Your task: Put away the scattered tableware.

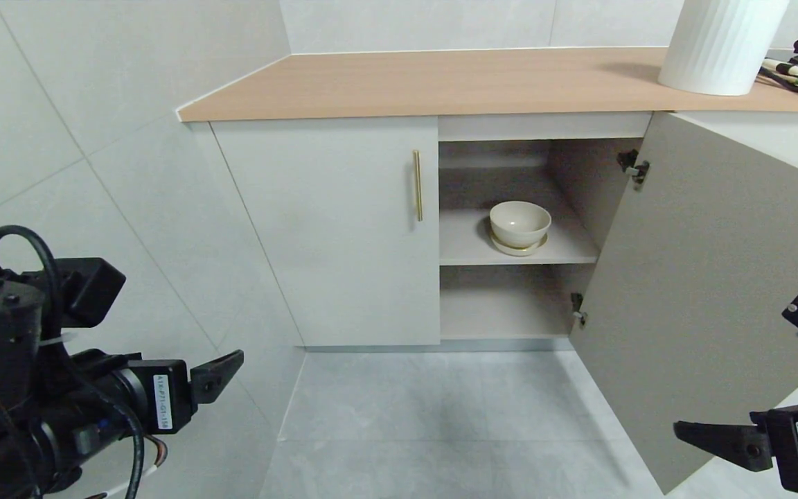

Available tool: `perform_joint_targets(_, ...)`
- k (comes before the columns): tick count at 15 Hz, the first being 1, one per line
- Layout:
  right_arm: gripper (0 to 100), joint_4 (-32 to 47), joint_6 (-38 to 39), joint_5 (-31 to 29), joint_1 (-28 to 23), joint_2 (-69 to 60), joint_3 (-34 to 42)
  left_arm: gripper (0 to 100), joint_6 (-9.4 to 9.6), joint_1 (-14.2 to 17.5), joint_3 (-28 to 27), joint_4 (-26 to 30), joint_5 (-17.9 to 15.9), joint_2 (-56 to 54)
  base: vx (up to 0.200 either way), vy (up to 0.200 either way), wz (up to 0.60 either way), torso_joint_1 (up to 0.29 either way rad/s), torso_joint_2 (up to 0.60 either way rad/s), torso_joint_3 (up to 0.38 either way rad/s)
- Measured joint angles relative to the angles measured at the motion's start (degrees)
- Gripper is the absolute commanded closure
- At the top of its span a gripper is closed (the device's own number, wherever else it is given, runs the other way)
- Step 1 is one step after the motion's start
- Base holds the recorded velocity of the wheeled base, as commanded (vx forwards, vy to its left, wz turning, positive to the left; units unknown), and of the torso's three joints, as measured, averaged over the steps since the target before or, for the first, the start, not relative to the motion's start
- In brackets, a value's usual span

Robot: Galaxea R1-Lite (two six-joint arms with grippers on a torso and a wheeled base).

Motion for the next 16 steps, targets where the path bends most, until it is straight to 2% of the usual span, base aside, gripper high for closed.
perform_joint_targets(5,0,4.82,-0.13,-1.37,-0.17,0.13,-0.91,0,0.04,0.02,0.05,0.00,-0.05,0.30,0.000,-0.200,0.00,0.007,0.00,0.000)
perform_joint_targets(8,0,11.72,-0.50,-1.39,-0.17,-0.02,-2.97,0,0.06,-0.04,0.05,0.00,-0.07,0.41,0.000,-0.200,0.00,-0.001,0.00,0.004)
perform_joint_targets(11,0,12.75,-0.88,-3.30,-1.10,-0.20,-4.22,0,0.09,-0.04,0.05,0.00,-0.07,0.49,0.000,-0.200,0.00,0.005,0.00,-0.001)
perform_joint_targets(13,0,12.80,-1.54,-4.40,-3.78,-0.20,-4.72,0,0.09,0.00,0.02,0.00,-0.05,0.52,0.000,-0.200,0.00,0.005,0.00,0.000)
perform_joint_targets(14,0,12.78,-2.27,-4.49,-6.01,-0.15,-5.16,0,0.06,0.00,0.02,-0.02,-0.02,0.51,0.000,0.000,0.00,0.000,0.00,0.000)
perform_joint_targets(16,0,12.62,-4.07,-4.62,-13.04,0.35,-6.34,0,0.04,0.00,0.02,-0.02,-0.11,0.51,0.000,0.000,0.00,0.000,0.00,0.000)
